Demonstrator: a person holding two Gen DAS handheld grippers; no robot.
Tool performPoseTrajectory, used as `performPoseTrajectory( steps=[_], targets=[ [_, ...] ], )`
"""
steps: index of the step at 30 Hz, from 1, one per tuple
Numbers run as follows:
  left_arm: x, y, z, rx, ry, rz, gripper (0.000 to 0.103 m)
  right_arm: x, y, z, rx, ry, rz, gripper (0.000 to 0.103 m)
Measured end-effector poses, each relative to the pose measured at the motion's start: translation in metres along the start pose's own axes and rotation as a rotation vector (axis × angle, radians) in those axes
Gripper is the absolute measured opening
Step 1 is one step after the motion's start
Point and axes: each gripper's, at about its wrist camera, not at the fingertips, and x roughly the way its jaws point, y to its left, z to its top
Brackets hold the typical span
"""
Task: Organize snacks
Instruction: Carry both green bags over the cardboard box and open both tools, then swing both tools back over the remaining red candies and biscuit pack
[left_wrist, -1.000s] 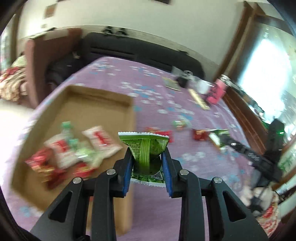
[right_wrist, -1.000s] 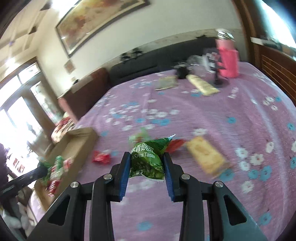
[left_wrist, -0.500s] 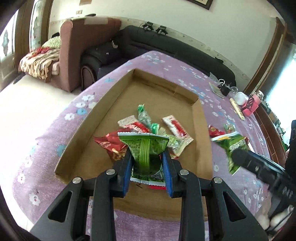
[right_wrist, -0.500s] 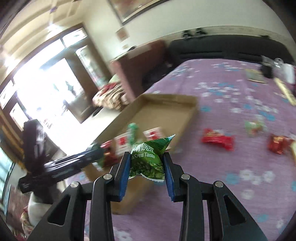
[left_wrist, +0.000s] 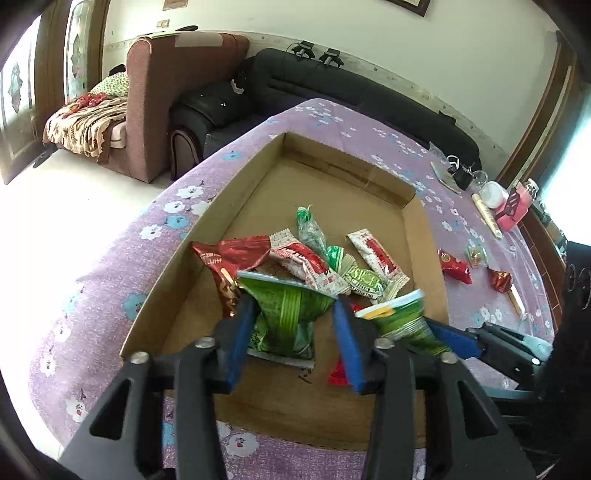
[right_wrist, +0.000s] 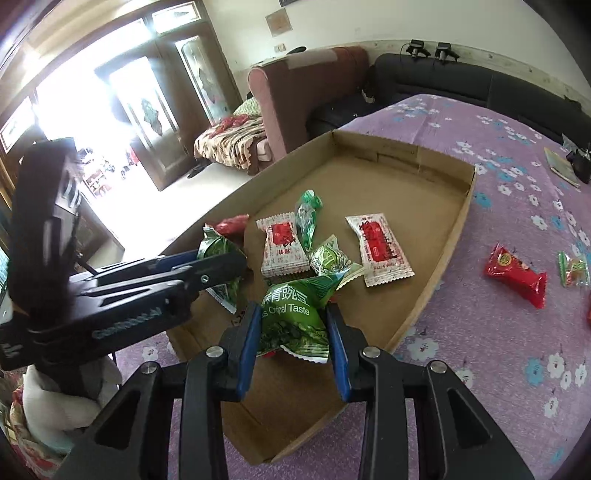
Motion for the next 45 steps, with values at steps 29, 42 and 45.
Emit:
performPoseTrajectory(
  steps=[29, 42, 45],
  targets=[
    [-0.086, -0.069, -0.005, 0.074, -0.138, -0.222, 0.082, -0.171, -0.147, -0.033, 0.320, -0.284, -0.260, 0.040],
    [-0.045, -0.119, -0.013, 0.179, -0.032, -0.250, 0.082, -0.123, -0.226, -0.020, 0.485, -0.183, -0.168, 0.041],
    [-0.038, -0.120, -0.012, 0.178, -0.021, -0.256, 0.082, -0.093, -0.217, -0.005, 0.450, -0.142, -0.106, 0.041]
  ],
)
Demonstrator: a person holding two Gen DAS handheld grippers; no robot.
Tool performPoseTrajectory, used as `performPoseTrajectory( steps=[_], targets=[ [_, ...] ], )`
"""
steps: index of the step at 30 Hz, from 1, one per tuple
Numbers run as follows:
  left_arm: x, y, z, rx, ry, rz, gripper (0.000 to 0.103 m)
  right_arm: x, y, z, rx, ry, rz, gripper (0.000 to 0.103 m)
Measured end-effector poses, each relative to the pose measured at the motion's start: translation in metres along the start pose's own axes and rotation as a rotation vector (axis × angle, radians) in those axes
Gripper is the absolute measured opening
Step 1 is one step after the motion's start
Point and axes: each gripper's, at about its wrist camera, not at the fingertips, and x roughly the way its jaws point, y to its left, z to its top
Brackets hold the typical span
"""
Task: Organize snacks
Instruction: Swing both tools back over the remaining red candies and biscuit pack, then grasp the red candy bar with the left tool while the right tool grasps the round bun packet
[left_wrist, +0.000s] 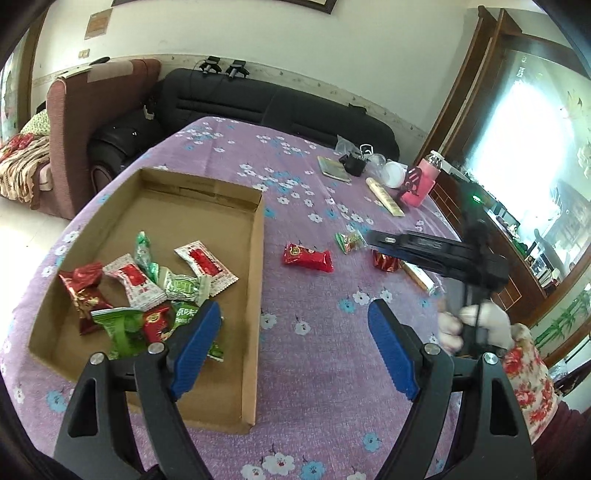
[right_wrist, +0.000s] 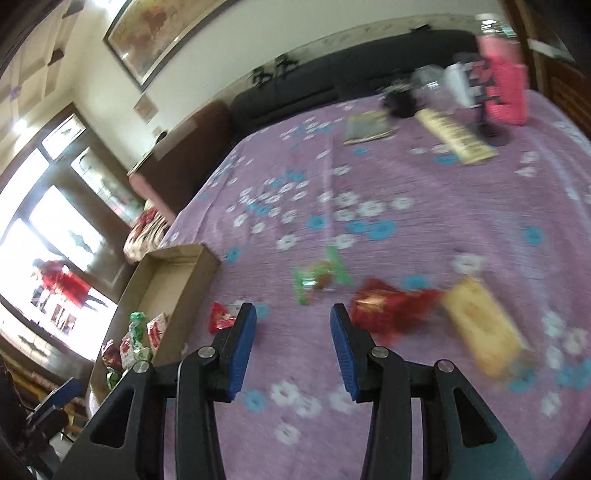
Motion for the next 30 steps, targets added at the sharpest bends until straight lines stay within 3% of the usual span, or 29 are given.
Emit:
performPoseTrajectory(
  steps=[7, 10, 16, 21, 25, 30],
  targets=[
    [0.007, 0.004, -0.002, 0.007, 0.020, 0.003, 0.082, 0.056, 0.040, 0.011, -0.052, 0.075, 0.058, 0.041],
    [0.009, 0.007, -0.002, 0.001, 0.024, 0.001, 0.083, 0.069, 0.049, 0.003, -0.054, 0.146, 0.083, 0.041],
    [0.011, 0.009, -0.002, -0.007, 0.025, -0.009, 0.083, 0.047, 0.046, -0.011, -0.018, 0.216, 0.227, 0.041],
    [0.012, 0.002, -0.004, 0.010, 0.029, -0.023, 0.083, 0.009, 0.002, 0.014, 0.016, 0.039, 0.014, 0.042],
    [0.019, -0.006, -0.004, 0.026, 0.044, -0.030, 0.083, 0.014, -0.027, 0.029, 0.118, 0.032, -0.020, 0.043],
    [0.022, -0.012, -0.004, 0.036, 0.054, -0.026, 0.083, 0.046, -0.025, 0.036, 0.119, 0.082, -0.167, 0.043]
  ],
)
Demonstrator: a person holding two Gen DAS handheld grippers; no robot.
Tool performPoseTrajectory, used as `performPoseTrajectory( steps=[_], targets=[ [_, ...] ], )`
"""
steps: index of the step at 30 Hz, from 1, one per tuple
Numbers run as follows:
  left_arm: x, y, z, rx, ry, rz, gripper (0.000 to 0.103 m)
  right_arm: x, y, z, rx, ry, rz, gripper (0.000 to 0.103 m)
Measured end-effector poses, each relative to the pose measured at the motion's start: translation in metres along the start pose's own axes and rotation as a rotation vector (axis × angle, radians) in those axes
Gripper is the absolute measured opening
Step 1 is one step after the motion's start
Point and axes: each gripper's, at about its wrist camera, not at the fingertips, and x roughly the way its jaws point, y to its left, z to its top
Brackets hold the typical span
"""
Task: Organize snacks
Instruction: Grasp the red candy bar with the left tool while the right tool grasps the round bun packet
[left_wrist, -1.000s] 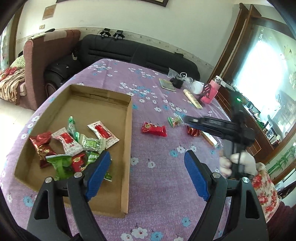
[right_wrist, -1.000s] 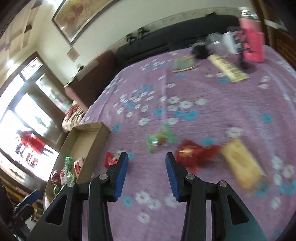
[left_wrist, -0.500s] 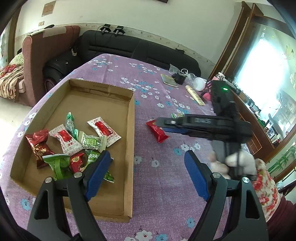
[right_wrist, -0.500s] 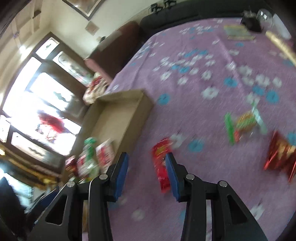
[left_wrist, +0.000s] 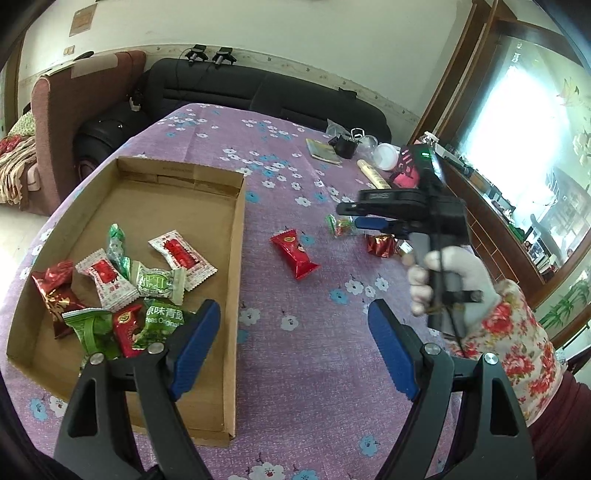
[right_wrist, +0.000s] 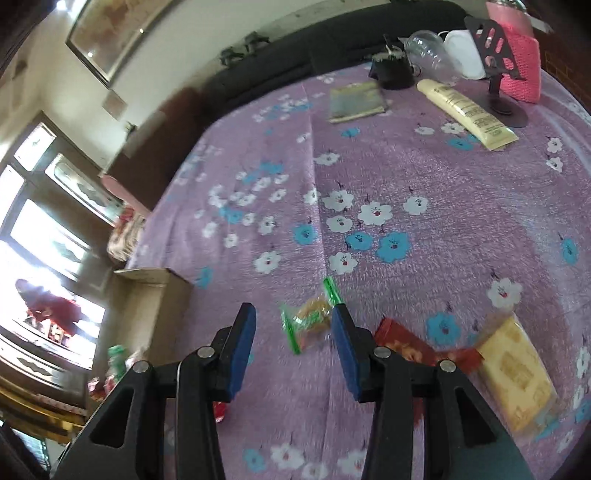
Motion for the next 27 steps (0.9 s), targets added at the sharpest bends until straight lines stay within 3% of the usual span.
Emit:
performPoseTrajectory(
  steps=[12, 14, 15, 16, 19, 27],
  targets=[
    [0.005, -0.011, 0.000, 0.016, 0.010, 0.010, 0.083, 0.030, 0.039, -0.003, -0.210, -0.013, -0.238, 0.051],
    [0.004, -0.011, 0.000, 0.010, 0.009, 0.010, 0.083, 0.031, 0.043, -0.006, -0.242, -0.020, -0.269, 0.051],
    [0.002, -0.011, 0.000, 0.011, 0.008, 0.013, 0.083, 0.031, 0.044, -0.006, -0.251, -0.020, -0.276, 0.046],
    [0.001, -0.011, 0.000, 0.010, 0.004, 0.015, 0.083, 0.031, 0.045, -0.006, -0.254, -0.020, -0.277, 0.038],
    [-0.004, -0.010, 0.001, 0.004, -0.009, 0.015, 0.083, 0.026, 0.043, -0.008, -0.247, -0.018, -0.259, 0.031],
    [-0.011, -0.011, 0.001, -0.003, -0.020, 0.021, 0.083, -0.004, 0.036, -0.019, -0.190, -0.059, -0.134, 0.029]
  ],
)
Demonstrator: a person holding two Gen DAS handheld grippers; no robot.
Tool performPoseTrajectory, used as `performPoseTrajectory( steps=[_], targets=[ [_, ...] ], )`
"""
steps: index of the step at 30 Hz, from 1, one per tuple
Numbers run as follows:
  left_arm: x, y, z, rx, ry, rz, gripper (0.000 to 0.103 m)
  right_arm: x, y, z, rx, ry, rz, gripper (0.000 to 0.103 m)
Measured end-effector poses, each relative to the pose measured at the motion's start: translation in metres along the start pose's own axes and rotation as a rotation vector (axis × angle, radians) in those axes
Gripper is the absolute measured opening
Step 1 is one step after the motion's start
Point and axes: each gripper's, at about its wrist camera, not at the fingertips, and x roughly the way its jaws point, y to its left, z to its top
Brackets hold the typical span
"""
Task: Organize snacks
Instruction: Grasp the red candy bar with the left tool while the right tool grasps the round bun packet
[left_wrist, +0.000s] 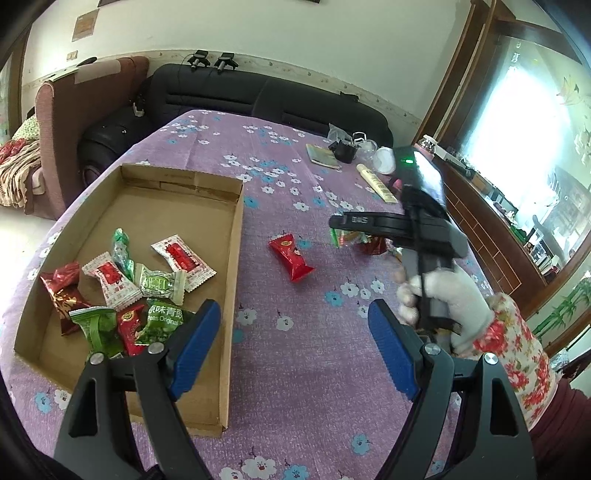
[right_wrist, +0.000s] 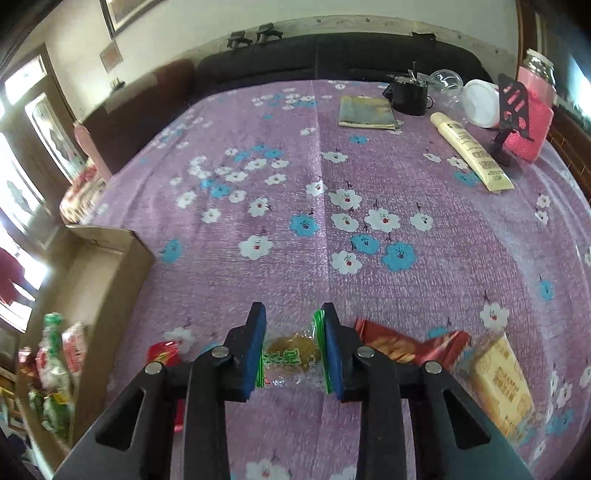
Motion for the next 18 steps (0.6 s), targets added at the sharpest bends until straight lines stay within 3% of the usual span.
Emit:
performPoseTrajectory(
  steps=[11, 18],
  targets=[
    [0.011, -0.008, 0.002, -0.002, 0.018, 0.011, 0.083, -0.059, -0.034, -0.030, 0.080, -0.123, 0.156, 0.030],
    [0.039, -0.012, 0.008, -0.020, 0.069, -0.002, 0.082, -0.068, -0.068, -0.034, 0.165, -0.199, 0.211, 0.030]
  ],
)
